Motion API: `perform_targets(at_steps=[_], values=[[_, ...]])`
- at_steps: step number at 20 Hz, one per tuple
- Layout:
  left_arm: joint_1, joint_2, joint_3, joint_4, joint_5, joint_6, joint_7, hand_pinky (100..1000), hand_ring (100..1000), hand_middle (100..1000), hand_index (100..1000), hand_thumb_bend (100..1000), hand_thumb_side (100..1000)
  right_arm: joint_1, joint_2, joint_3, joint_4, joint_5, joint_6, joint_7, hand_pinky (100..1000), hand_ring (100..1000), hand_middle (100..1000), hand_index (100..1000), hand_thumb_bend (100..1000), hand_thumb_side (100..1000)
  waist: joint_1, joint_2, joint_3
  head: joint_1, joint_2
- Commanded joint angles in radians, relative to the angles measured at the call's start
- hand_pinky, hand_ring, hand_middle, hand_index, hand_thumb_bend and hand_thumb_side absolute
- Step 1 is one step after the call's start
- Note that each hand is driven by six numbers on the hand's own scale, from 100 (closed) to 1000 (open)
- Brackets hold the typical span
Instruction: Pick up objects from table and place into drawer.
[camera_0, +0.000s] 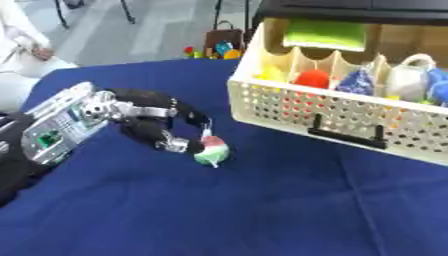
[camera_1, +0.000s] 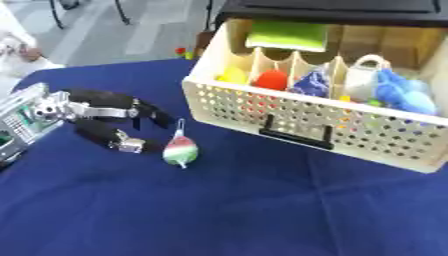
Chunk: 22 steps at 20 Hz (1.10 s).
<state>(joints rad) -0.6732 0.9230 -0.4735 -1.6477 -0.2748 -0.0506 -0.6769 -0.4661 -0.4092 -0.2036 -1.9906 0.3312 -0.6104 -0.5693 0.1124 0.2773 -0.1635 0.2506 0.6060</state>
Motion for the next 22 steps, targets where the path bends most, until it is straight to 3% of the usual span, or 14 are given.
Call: perform_targets(at_steps=[1,7,11,18,22], values=[[-0.002,0.021,0.002,-0.002,-0.004,-0.02,0.013,733,928,861,1000,419,1000,-0.014,-0.011,-0.009,-0.009,0.0,-0.007,-0.016,587,597,633,728,100,630,-0.005,-0.015,0.001,-0.007,0.002],[-0.002,0.012,0.005,0.021,-0.002,-0.059,0.002,741,934,867,1000,388,1000,-0.015,-0.01,-0.01,-0.009,-0.001,-0.004,-0.02,589,597,638,728,100,631,-0.004,-0.016,0.001,-0.016,0.007],[-0.013,-0.007,0.007,0.043,-0.065,-0.081,0.011,755,933,889,1000,406,1000,-0.016,-0.009,-0.012,-0.009,-0.001,-0.004,-0.022,590,596,640,728,100,631,-0.005,-0.017,0.001,-0.021,0.0],[0.027,-0.009,0.012,0.041,-0.167,-0.142,0.207,733,920,876,1000,360,967,-0.013,-0.008,-0.015,-0.009,0.0,0.0,-0.029,592,596,648,728,100,630,-0.001,-0.018,0.005,-0.059,-0.025],[0.041,-0.017,-0.004,0.062,-0.203,-0.145,0.257,705,897,857,1000,340,975,-0.014,-0.006,-0.015,-0.009,0.002,0.003,-0.032,593,596,649,728,100,636,-0.001,-0.017,0.005,-0.073,-0.038]])
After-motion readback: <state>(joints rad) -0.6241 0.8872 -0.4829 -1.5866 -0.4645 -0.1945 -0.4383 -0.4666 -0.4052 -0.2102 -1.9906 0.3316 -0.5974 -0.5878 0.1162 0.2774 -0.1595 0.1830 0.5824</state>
